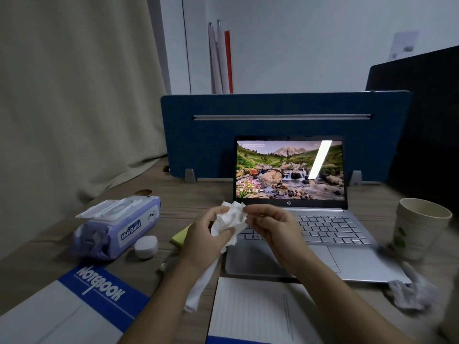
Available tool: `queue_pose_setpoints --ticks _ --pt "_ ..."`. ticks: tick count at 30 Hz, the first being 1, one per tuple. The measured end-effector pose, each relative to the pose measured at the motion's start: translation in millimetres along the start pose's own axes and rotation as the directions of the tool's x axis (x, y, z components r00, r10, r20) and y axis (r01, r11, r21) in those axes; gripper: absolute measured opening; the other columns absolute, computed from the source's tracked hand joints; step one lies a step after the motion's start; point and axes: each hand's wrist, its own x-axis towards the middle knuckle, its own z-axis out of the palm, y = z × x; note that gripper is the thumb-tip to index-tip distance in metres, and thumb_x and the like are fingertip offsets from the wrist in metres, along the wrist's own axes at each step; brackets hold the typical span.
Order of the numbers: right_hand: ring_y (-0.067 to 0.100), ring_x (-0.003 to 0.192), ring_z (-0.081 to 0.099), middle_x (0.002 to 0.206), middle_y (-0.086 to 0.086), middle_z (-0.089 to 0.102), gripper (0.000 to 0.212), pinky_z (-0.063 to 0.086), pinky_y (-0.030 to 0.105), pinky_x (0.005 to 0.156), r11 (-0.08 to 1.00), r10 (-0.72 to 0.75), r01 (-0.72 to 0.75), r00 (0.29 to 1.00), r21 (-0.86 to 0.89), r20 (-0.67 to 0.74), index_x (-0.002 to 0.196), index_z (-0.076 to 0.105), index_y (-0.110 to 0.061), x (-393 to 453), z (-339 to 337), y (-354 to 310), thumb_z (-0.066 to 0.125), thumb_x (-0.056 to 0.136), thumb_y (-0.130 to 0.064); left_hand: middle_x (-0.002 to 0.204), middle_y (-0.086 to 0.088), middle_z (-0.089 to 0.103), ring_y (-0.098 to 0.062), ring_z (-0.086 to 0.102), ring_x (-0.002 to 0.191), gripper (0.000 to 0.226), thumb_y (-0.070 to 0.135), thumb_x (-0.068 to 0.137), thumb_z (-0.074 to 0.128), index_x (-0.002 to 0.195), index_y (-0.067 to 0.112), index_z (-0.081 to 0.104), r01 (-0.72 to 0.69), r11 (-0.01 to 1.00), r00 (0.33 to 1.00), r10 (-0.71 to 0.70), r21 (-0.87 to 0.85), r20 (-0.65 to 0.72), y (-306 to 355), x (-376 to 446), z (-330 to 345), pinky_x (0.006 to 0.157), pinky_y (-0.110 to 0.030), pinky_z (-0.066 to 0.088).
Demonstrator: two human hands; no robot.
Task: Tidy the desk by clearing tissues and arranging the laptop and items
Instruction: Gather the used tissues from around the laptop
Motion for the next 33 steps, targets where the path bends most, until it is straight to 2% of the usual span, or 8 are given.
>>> queue_pose_setpoints --ticks 4,9,11,15,20,22,26,33 --pt "0.012 0.109 0.066 0.114 0.005 0.072 0.043 0.051 0.026 0.098 0.932 -0.052 0.061 0.998 -0.357 0.035 0.109 0.073 -0.008 -1.3 -0.2 6.7 0.043 0.090 0.015 0.110 -0.002 0.072 -0.020 0.069 0.100 0.037 0.014 0.086 0.072 0.118 0.032 0.065 0.032 0.998 0.999 -0.034 -0.062 -0.033 -4.1 1.3 -1.8 0.083 -0.048 0.059" --pt "0.008 0.117 0.060 0.123 0.004 0.066 0.046 0.046 0.025 0.104 0.788 -0.121 0.189 0.981 -0.586 0.154 0.116 0.070 -0.005 -3.4 1.9 7.7 0.042 0.087 0.018 0.113 -0.003 0.072 -0.024 0.068 0.104 0.039 0.029 0.081 0.075 0.119 0.033 0.064 0.039 0.993 0.999 -0.038 -0.115 0.014 -5.3 0.2 -2.0 0.085 -0.054 0.057" --pt "0.013 0.113 0.061 0.118 0.007 0.064 0.041 0.049 0.026 0.099 0.745 -0.172 0.256 0.966 -0.616 0.194 0.110 0.071 -0.002 -3.7 3.6 7.4 0.043 0.087 0.018 0.115 0.000 0.071 -0.022 0.067 0.107 0.046 0.037 0.077 0.078 0.120 0.032 0.064 0.030 0.993 0.999 -0.028 -0.110 0.024 -3.9 -0.5 -1.1 0.088 -0.052 0.056" --pt "0.017 0.107 0.067 0.112 0.012 0.068 0.040 0.054 0.028 0.090 0.817 -0.110 0.207 0.972 -0.538 0.207 0.108 0.068 0.000 -3.5 5.6 7.8 0.040 0.088 0.021 0.117 0.006 0.070 -0.014 0.063 0.111 0.040 0.031 0.081 0.078 0.119 0.032 0.065 -0.014 0.996 0.999 0.018 -0.083 0.045 -2.5 -0.7 0.4 0.092 -0.042 0.056" --pt "0.028 0.094 0.067 0.098 0.016 0.069 0.042 0.058 0.039 0.084 0.808 -0.153 0.193 0.981 -0.557 0.119 0.101 0.064 -0.002 -3.1 -0.9 4.8 0.036 0.082 0.022 0.113 0.009 0.069 -0.011 0.065 0.105 0.037 0.020 0.083 0.077 0.114 0.036 0.065 -0.028 0.995 0.997 0.035 -0.098 0.068 -2.9 -0.8 -1.8 0.077 -0.022 0.056" --pt "0.027 0.088 0.065 0.092 0.011 0.068 0.037 0.057 0.040 0.082 0.715 -0.208 0.194 0.976 -0.672 0.062 0.095 0.065 -0.006 -6.6 -10.5 0.0 0.041 0.081 0.018 0.115 0.009 0.068 -0.010 0.063 0.106 0.037 0.018 0.084 0.077 0.112 0.038 0.064 -0.042 0.996 0.997 0.047 -0.074 0.067 -3.1 -1.6 -2.1 0.073 -0.015 0.053" --pt "0.011 0.091 0.062 0.100 -0.003 0.069 0.027 0.051 0.021 0.081 0.397 -0.298 0.122 0.955 -0.910 -0.002 0.102 0.068 -0.015 -24.7 -42.2 -12.3 0.053 0.089 0.002 0.119 0.010 0.066 -0.008 0.061 0.109 0.037 0.017 0.084 0.077 0.114 0.035 0.064 -0.059 0.994 0.996 0.065 -0.096 0.058 -2.9 -2.4 -1.7 0.072 -0.011 0.050" --pt "0.023 0.117 0.053 0.122 0.003 0.066 0.026 0.045 0.036 0.095 0.122 -0.348 -0.188 0.911 -0.974 -0.220 0.115 0.066 -0.018 -79.6 -102.7 -24.9 0.059 0.091 -0.014 0.115 0.009 0.070 -0.012 0.066 0.106 0.042 0.011 0.082 0.078 0.110 0.040 0.065 -0.085 0.979 0.989 0.106 -0.187 0.105 0.2 -11.4 6.4 0.074 -0.023 0.055"
